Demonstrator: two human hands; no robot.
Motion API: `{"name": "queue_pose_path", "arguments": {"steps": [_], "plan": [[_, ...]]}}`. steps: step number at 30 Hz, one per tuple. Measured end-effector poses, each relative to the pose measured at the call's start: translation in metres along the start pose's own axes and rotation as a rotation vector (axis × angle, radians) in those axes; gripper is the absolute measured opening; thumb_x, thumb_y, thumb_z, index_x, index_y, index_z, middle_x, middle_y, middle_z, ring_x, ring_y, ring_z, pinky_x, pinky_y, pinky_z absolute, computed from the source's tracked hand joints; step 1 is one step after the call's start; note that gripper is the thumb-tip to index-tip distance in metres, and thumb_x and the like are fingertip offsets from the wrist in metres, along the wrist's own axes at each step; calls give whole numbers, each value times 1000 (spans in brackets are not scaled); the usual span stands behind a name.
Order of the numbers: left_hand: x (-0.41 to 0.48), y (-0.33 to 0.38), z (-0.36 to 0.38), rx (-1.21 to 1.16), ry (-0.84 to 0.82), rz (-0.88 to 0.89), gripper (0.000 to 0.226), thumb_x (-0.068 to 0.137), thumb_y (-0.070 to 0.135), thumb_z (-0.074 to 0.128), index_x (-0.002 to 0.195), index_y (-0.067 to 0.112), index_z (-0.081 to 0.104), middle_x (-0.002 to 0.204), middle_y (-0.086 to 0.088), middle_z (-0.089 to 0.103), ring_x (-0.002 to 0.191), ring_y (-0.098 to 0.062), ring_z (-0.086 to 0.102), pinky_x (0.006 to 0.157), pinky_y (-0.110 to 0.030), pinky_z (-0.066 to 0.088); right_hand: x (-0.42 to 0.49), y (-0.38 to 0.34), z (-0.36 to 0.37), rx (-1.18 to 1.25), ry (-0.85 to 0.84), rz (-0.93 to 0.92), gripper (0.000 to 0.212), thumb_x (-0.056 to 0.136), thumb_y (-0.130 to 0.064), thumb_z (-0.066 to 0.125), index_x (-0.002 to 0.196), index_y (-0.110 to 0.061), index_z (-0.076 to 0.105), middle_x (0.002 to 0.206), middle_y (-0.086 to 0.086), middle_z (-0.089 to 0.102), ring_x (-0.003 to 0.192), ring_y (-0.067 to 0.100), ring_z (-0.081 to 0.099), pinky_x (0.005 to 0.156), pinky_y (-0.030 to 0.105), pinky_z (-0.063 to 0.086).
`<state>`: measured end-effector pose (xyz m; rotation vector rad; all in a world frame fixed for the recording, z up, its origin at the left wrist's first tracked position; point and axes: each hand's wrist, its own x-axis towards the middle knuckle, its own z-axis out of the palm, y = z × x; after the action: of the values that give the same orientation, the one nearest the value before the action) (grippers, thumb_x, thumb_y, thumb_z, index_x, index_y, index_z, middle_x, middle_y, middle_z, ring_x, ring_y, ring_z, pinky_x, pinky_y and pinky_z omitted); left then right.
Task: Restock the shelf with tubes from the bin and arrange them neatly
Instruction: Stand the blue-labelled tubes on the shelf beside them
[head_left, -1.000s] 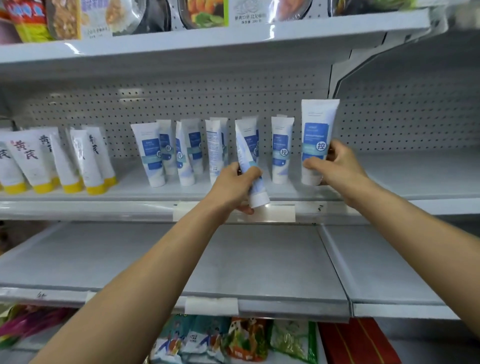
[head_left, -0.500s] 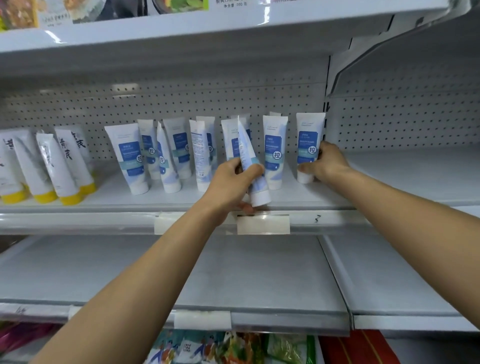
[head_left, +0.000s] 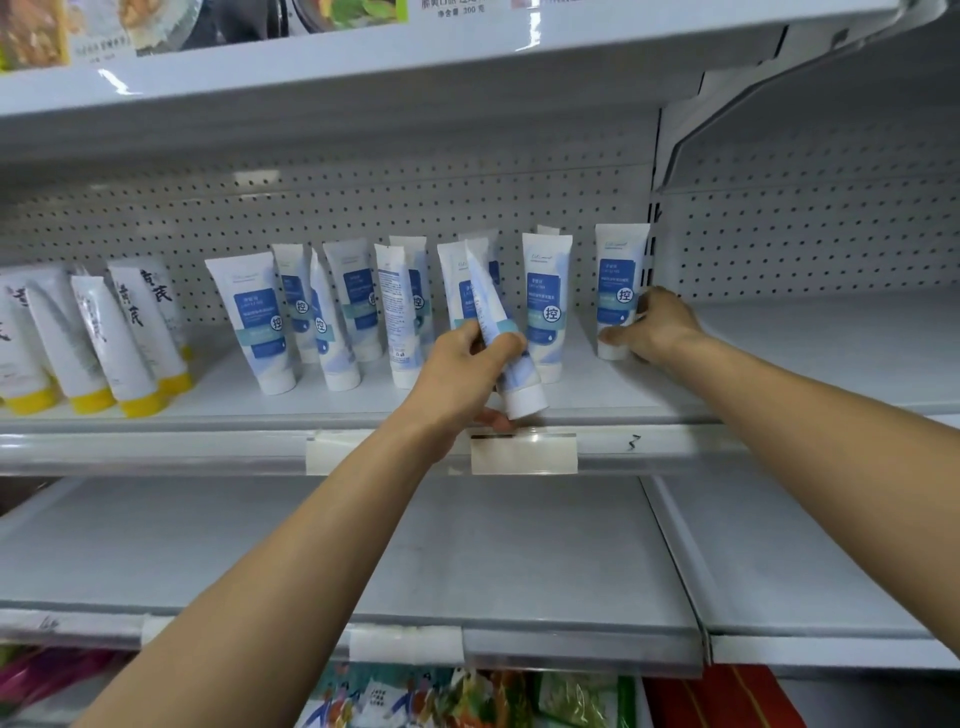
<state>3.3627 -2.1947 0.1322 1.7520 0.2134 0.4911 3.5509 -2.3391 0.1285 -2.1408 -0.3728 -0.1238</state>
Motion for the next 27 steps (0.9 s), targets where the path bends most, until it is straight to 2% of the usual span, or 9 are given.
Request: {"name": "queue_pose_path", "arguments": {"steps": [3,5,8,11,13,18,20,23,27], "plan": [[-5,-3,0,-9,50,-2,15,96,22,49,111,20,51,107,-4,62,87,-17,61,74,-42,60,-16,0,-9,-54,113,-27,52,86,-25,69,127,-7,43,121,10,55,108,29,57,83,36,46],[-9,-3,2,-1,77,5,25,97,22,45,122,19,46,113,-3,61,91,-15,61,86,-46,56,-32,-5,-15,19,154,-98,31,88,-22,65,114,-10,53,106,7,59,98,26,60,78,34,48],[-15,0,9,-20,75,50,25,96,20,44,122,18,47,106,3,60,91,-14,60,82,-47,57,-65,-17,-22,244,-111,-228,4,89,-17,66,89,-14,65,82,5,67,72,17,61,57,21,48],[-24,6,23,-37,48,96,24,95,17,45,119,17,48,108,0,60,94,-19,62,66,-45,60,-96,-28,-26,250,-415,-325,22,83,-30,72,99,-16,69,84,-1,72,73,11,62,58,24,45],[-28,9,31,-52,26,119,25,95,16,46,120,18,48,111,-3,61,98,-22,65,69,-46,60,-105,-30,-25,275,-471,-334,26,79,-27,76,102,-18,67,87,-1,72,78,10,63,59,24,44],[-35,17,48,-71,-73,132,23,98,18,49,120,25,51,107,-1,64,95,-17,67,69,-44,61,-110,-28,-34,227,-383,-311,39,67,-28,77,102,-13,68,87,6,72,73,11,62,58,27,44],[-35,18,54,-41,-98,121,32,98,21,51,130,25,46,105,4,62,98,-15,64,73,-41,61,-107,-22,-41,217,-326,-288,31,71,-23,76,98,-13,67,82,3,69,73,13,61,58,28,47],[-31,17,56,110,-74,133,46,96,28,55,139,23,39,106,5,54,105,-16,58,81,-38,59,-98,-11,-50,201,-223,-231,29,75,-12,76,100,-14,61,80,0,63,73,14,61,62,28,51],[-26,10,50,262,-26,151,38,93,30,58,130,23,49,105,5,54,103,-18,59,86,-41,57,-81,2,-51,131,-150,-186,39,74,-14,79,103,-16,53,87,0,60,83,17,65,71,33,58]]}}
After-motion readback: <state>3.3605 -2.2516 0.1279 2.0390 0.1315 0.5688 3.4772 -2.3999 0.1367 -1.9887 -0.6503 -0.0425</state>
